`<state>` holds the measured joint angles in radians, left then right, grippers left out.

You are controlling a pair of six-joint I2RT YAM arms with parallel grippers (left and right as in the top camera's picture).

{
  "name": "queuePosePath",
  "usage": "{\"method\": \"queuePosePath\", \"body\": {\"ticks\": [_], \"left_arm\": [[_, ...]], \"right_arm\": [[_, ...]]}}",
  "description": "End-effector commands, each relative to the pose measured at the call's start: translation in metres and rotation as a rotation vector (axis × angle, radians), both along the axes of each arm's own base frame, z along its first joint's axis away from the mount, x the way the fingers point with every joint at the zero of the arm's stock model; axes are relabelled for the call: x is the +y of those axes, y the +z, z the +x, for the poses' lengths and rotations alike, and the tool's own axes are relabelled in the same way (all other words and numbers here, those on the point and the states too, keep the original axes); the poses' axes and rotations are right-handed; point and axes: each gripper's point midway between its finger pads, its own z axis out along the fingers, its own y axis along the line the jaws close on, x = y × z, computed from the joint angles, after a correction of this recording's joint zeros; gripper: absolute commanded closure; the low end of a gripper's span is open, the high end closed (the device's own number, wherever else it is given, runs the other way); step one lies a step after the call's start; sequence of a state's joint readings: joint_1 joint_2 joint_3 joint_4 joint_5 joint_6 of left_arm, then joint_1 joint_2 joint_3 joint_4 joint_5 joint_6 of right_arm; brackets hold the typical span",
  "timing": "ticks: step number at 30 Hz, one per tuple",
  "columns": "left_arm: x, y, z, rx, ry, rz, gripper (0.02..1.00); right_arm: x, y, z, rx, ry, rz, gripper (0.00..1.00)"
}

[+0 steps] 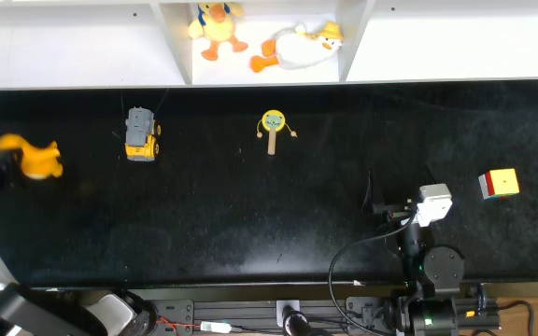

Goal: Store Toys

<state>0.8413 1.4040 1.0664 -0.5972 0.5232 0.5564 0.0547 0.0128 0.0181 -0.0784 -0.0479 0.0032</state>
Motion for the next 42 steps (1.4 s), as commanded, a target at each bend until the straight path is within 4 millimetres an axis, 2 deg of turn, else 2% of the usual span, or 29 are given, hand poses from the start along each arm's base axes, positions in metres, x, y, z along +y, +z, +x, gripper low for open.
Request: {"method": "queuePosePath", "body": {"ticks": [1, 10, 16, 26, 35, 42], "left_arm": [[-0.004, 0.059, 0.025, -0.085, -0.039, 0.072, 0.860], [-0.001, 0.087, 0.080, -0.097, -0.060, 0.072, 0.873], [0.005, 0.096, 0.090, -0.120, -0.013, 0.058, 0.875], [0.008, 0.100, 0.096, -0.133, 0.037, 0.061, 0.855], [0.000, 0.096, 0.118, -0.138, 0.078, 0.061, 0.831], [0.002, 0.078, 0.141, -0.142, 0.077, 0.051, 0.840]], "right_arm": [[0.002, -0.003, 0.000, -0.001, 0.008, 0.001, 0.007], [0.002, -0.003, 0.000, -0.001, 0.008, 0.001, 0.005], [0.002, -0.003, 0.000, -0.001, 0.008, 0.001, 0.003], [0.002, -0.003, 0.000, -0.001, 0.008, 0.001, 0.007], [0.002, -0.003, 0.000, -0.001, 0.008, 0.001, 0.005], [0.002, -0.003, 0.000, -0.001, 0.008, 0.001, 0.007]]}}
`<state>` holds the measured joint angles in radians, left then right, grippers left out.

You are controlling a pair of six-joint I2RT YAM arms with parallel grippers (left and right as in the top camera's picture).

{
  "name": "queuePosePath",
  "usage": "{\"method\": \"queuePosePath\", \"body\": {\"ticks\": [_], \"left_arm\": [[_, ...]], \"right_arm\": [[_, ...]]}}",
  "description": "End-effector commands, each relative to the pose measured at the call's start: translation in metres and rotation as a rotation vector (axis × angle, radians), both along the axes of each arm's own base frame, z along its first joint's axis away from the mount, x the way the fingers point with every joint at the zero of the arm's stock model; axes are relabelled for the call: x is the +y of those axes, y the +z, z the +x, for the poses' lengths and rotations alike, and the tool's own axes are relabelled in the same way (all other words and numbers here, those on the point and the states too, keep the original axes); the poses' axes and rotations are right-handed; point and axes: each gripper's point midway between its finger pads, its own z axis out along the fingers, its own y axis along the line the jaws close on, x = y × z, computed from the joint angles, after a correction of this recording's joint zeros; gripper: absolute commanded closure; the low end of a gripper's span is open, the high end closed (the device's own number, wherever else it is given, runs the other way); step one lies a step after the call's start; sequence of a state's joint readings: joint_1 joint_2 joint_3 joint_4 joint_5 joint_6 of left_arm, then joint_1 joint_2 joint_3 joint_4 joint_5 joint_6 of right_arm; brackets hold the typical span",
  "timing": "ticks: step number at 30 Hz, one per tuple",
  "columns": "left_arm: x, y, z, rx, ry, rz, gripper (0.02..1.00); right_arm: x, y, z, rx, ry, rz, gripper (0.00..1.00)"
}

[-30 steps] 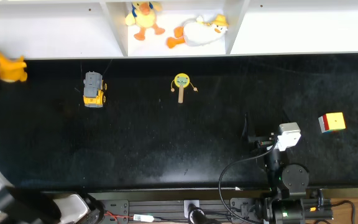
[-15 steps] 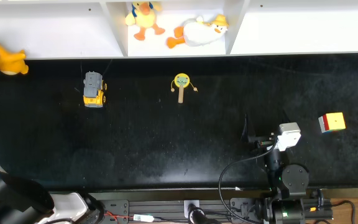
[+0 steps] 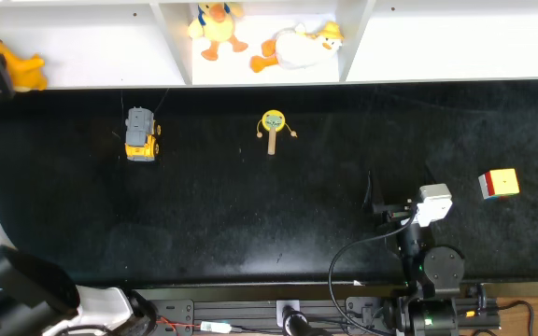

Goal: Store Toys

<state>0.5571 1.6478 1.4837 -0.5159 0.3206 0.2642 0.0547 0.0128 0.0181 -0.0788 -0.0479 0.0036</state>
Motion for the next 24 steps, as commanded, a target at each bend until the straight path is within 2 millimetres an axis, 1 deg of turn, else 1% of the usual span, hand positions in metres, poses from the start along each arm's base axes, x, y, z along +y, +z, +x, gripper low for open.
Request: {"method": "queuePosePath", "body": {"ticks": [1, 6, 10, 19, 24], "left_arm": [[0.008, 0.001, 0.015, -0.020, 0.028, -0.005, 0.840], [0.015, -0.008, 0.030, -0.019, 0.042, -0.030, 0.840], [0.017, -0.014, 0.039, -0.011, 0.036, -0.034, 0.840], [0.017, -0.018, 0.043, -0.005, 0.032, -0.028, 0.827], [0.014, -0.031, 0.048, 0.015, 0.023, -0.040, 0.816]], "right_arm": [[0.002, -0.003, 0.000, -0.001, 0.008, 0.001, 0.005], [0.002, -0.003, 0.000, -0.001, 0.008, 0.000, 0.005], [0.002, -0.003, 0.000, -0.001, 0.008, 0.000, 0.003], [0.002, -0.003, 0.000, -0.001, 0.008, 0.001, 0.005], [0.002, -0.003, 0.000, -0.001, 0.008, 0.000, 0.005]]}}
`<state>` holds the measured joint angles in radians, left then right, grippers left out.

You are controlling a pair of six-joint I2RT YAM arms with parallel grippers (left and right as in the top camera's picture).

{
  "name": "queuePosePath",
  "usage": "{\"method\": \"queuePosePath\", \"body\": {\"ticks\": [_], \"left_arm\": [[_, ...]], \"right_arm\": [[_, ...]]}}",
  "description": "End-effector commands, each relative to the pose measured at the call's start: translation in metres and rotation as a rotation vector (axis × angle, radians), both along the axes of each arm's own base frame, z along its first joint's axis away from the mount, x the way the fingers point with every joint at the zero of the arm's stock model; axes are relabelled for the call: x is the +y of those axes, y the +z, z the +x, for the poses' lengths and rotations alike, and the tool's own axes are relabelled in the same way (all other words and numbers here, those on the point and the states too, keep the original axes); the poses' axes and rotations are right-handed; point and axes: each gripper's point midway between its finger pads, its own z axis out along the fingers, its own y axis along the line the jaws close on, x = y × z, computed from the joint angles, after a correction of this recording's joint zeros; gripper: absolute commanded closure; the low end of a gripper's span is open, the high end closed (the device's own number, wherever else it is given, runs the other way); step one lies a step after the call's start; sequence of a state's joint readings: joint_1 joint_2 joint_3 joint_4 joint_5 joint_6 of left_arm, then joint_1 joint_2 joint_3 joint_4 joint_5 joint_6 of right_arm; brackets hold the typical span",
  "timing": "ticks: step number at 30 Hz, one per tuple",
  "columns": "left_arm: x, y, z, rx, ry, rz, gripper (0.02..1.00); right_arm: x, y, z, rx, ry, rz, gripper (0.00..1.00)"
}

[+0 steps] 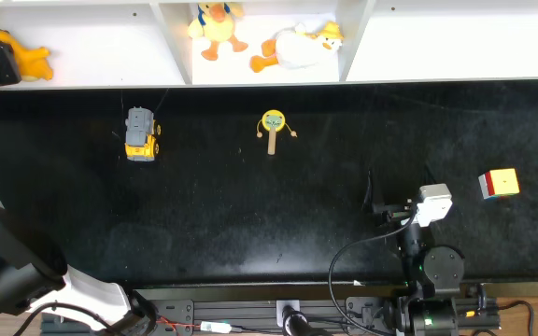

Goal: Store Toys

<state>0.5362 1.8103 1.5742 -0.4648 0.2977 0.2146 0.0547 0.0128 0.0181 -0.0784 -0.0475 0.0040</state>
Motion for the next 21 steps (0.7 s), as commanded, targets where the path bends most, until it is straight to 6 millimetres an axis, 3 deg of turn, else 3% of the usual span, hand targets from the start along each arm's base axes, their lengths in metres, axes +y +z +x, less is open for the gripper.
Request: {"method": "queuePosePath", "body": {"ticks": [1, 17, 18, 21], "left_arm": [[-0.003, -0.005, 0.012, 0.002, -0.008, -0.006, 0.814], [-0.013, -0.017, 0.026, 0.004, -0.034, -0.002, 0.761], [-0.013, -0.017, 0.026, 0.005, -0.034, -0.003, 0.730], [-0.013, -0.017, 0.026, 0.005, -0.034, -0.003, 0.450]], "right_arm": [[0.002, -0.003, 0.000, -0.001, 0.008, 0.000, 0.007], [0.002, -0.003, 0.000, -0.001, 0.008, 0.000, 0.007], [0.002, -0.003, 0.000, -0.001, 0.008, 0.000, 0.005], [0.002, -0.003, 0.000, -0.001, 0.008, 0.000, 0.005]]}}
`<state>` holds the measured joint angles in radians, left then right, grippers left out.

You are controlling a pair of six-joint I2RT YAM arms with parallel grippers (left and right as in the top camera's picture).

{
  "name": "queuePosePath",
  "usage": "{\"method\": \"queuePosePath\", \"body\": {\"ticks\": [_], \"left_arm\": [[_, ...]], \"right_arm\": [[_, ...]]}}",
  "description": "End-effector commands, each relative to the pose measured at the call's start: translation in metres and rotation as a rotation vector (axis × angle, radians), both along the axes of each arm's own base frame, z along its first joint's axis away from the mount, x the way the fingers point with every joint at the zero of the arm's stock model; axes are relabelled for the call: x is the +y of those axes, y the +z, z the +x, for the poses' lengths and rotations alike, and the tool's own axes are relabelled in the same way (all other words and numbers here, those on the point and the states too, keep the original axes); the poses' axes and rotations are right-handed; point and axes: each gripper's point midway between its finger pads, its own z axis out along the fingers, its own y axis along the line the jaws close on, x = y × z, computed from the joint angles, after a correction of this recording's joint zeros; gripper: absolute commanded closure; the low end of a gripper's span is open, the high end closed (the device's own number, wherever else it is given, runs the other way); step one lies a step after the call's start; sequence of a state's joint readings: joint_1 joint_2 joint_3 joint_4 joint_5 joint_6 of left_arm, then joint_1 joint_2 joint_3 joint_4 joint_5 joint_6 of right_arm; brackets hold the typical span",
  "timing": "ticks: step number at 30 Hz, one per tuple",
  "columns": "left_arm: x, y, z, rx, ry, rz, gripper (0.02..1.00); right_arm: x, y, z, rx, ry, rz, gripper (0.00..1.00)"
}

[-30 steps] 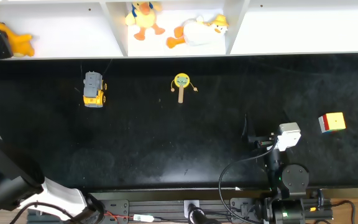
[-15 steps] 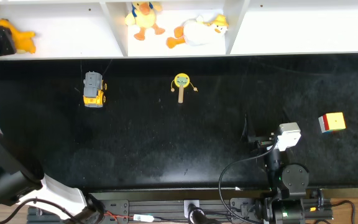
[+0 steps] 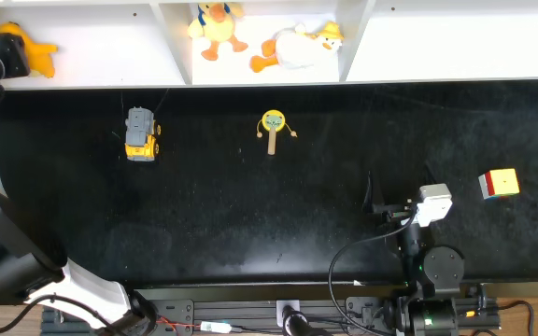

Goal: Store Toys

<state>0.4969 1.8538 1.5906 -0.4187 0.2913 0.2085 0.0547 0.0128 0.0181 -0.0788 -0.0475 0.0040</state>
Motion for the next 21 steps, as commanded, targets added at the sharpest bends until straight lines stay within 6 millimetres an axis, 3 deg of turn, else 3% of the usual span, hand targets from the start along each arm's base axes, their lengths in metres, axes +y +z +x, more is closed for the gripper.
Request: {"method": "queuePosePath", "body": {"ticks": [1, 6, 8, 12, 21], "left_arm": [[-0.003, -0.011, 0.006, 0.020, -0.005, -0.011, 0.345], [-0.005, -0.011, 0.006, 0.024, -0.008, -0.013, 0.148], [-0.006, -0.014, 0.004, 0.037, -0.008, -0.019, 0.020], [-0.008, -0.013, -0.002, 0.059, -0.007, -0.024, 0.020], [-0.010, 0.008, -0.034, 0.115, 0.005, 0.039, 0.023]], "right_arm": [[0.002, -0.003, 0.000, -0.001, 0.008, 0.000, 0.005], [0.002, -0.003, 0.000, -0.001, 0.008, 0.000, 0.003], [0.002, -0.003, 0.000, -0.001, 0.008, 0.000, 0.007], [0.002, -0.003, 0.000, -0.001, 0.008, 0.000, 0.005], [0.002, -0.003, 0.000, -0.001, 0.008, 0.000, 0.005]]}}
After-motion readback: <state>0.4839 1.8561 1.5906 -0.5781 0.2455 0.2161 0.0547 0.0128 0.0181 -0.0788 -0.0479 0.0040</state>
